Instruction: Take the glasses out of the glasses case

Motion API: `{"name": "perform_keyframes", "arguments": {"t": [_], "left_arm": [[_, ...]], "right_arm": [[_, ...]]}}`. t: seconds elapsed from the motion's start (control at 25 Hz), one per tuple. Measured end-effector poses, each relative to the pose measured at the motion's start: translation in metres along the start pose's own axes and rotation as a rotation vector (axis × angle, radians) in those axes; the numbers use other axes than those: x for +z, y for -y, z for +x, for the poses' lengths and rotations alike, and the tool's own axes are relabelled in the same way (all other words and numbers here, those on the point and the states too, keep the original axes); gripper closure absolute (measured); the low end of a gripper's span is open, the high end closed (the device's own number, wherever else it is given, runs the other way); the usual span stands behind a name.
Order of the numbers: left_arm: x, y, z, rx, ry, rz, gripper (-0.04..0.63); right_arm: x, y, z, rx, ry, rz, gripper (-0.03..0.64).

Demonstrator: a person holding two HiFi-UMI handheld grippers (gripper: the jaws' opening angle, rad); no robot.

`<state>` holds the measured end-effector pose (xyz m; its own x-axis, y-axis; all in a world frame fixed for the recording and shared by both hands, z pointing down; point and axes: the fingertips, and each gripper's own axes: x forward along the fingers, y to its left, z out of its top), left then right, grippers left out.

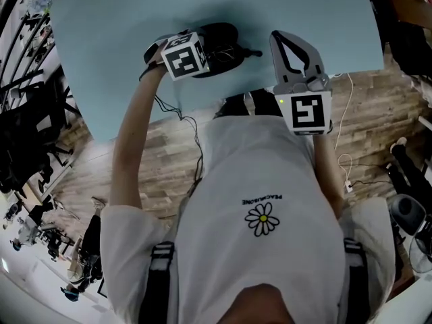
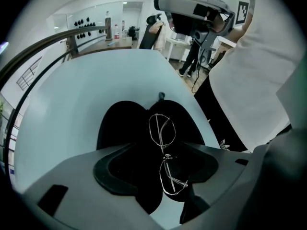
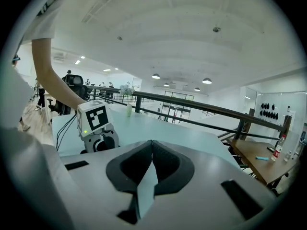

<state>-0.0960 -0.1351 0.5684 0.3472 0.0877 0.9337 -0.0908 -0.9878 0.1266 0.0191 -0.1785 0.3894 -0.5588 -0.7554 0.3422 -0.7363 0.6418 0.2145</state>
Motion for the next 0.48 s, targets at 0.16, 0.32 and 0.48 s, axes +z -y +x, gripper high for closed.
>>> {"name": "perform_keyframes", "arguments": {"t": [0.16, 0.32, 0.48], "left_arm": [[-0.001, 0.002, 0.007, 0.007, -0.052, 0.007, 0.341], [0.0, 0.0, 0.002, 0.008, -0.038, -0.024, 0.401], [-0.001, -0.001, 0.0, 0.002, -0.033, -0.016, 0.489]], "right_arm": [[-0.001, -0.004, 0.002, 0.006, -0.004, -0.001, 0.607], [-0.001, -0.01, 0.004, 0.017, -0.007, -0.002, 0.607], [-0.001, -0.013, 0.005, 0.027, -0.009, -0.016, 0.607]]}}
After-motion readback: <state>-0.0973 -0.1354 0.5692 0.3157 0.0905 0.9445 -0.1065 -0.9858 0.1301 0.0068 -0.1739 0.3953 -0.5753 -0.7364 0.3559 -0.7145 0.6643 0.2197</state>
